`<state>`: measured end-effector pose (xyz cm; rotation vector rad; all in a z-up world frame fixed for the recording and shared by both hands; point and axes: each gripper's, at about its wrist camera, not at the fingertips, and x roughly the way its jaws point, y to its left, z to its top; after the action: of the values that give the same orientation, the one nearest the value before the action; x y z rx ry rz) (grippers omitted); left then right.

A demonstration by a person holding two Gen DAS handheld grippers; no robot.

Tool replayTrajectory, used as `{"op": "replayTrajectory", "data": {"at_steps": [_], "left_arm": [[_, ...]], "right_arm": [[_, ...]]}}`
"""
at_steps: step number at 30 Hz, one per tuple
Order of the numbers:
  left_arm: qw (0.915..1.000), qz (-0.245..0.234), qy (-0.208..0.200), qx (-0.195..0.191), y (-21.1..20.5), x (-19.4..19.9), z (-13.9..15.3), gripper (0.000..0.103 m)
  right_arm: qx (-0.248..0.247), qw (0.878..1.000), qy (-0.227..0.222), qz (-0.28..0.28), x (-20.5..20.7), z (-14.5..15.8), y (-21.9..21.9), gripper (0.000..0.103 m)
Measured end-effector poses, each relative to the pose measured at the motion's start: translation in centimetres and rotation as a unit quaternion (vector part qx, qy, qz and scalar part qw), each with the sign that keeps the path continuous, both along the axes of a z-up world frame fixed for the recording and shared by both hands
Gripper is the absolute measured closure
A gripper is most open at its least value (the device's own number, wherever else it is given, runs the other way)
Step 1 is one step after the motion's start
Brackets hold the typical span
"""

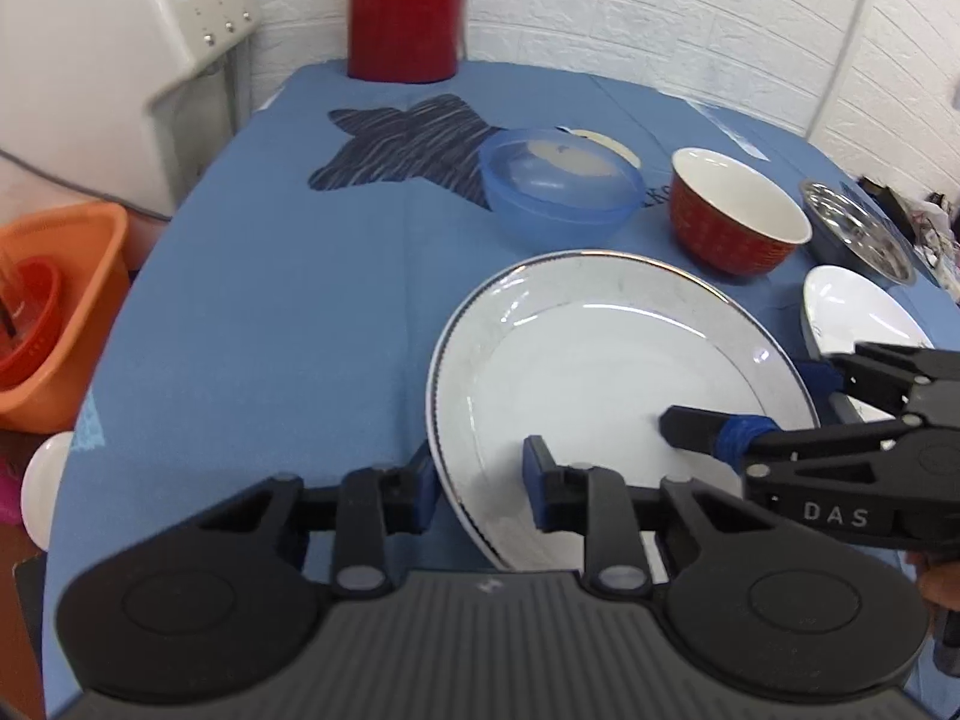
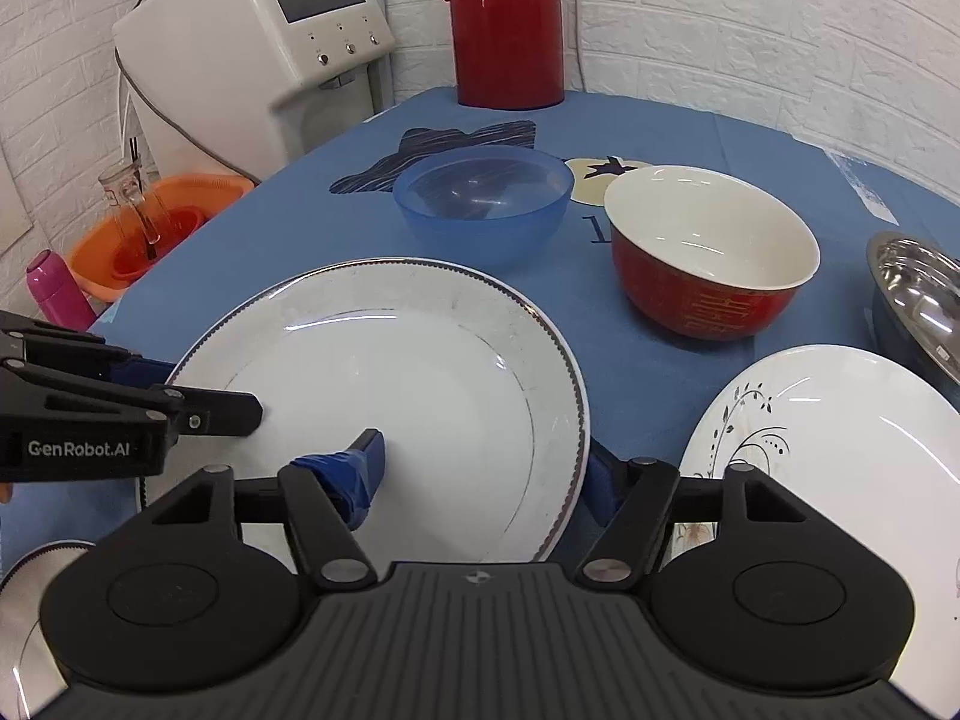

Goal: Organize plates and bowls
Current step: 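Lift the plain plate with the left gripper and carry it over the other plain plate, then lower the plate onto the other plain plate and open the left gripper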

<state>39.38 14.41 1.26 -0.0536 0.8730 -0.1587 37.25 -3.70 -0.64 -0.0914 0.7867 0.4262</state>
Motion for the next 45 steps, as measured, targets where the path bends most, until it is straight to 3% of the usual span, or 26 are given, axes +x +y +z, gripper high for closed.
{"op": "replayTrajectory", "data": {"at_steps": [4,11,17,25,31,35,40,42,45], "left_arm": [[0.9997,0.012,-0.016,0.012,0.1,-0.5,1.3,0.084],[0.998,0.006,-0.056,0.029,0.5,-3.6,5.1,0.084],[0.9972,0.01,-0.068,0.028,1.3,-8.5,6.6,0.084],[0.9973,0.014,-0.06,0.039,2.0,-15.6,4.3,0.084],[0.998,0.022,-0.05,0.031,2.4,-17.8,1.6,0.084],[0.9969,0.032,-0.067,0.024,2.7,-18.6,0.7,0.082],[0.9958,0.023,-0.085,0.026,2.6,-19.5,0.3,0.074],[0.9954,0.016,-0.093,0.02,2.7,-19.8,0.6,0.053],[0.9922,0.016,-0.12,0.031,2.6,-20.5,1.5,0.052]], "right_arm": [[0.021,1.0,0.02,0.002,-0.4,0.6,-0.1,0.057],[0.045,0.999,-0.013,0.002,-3.1,3.7,0.1,0.056],[0.053,0.998,-0.021,0.017,-8.1,5.2,0.1,0.053],[0.058,0.998,0.002,0.029,-14.2,3.5,0.7,0.052],[0.052,0.998,0.005,0.026,-16.6,1.6,1.0,0.052],[0.031,0.999,-0.016,0.037,-17.5,0.9,1.9,0.052],[0.022,0.999,-0.034,0.035,-18.0,0.7,1.9,0.052],[0.022,0.999,-0.034,0.029,-18.1,0.9,1.8,0.052],[0.018,0.999,-0.043,0.015,-18.7,1.3,1.7,0.052]]}}
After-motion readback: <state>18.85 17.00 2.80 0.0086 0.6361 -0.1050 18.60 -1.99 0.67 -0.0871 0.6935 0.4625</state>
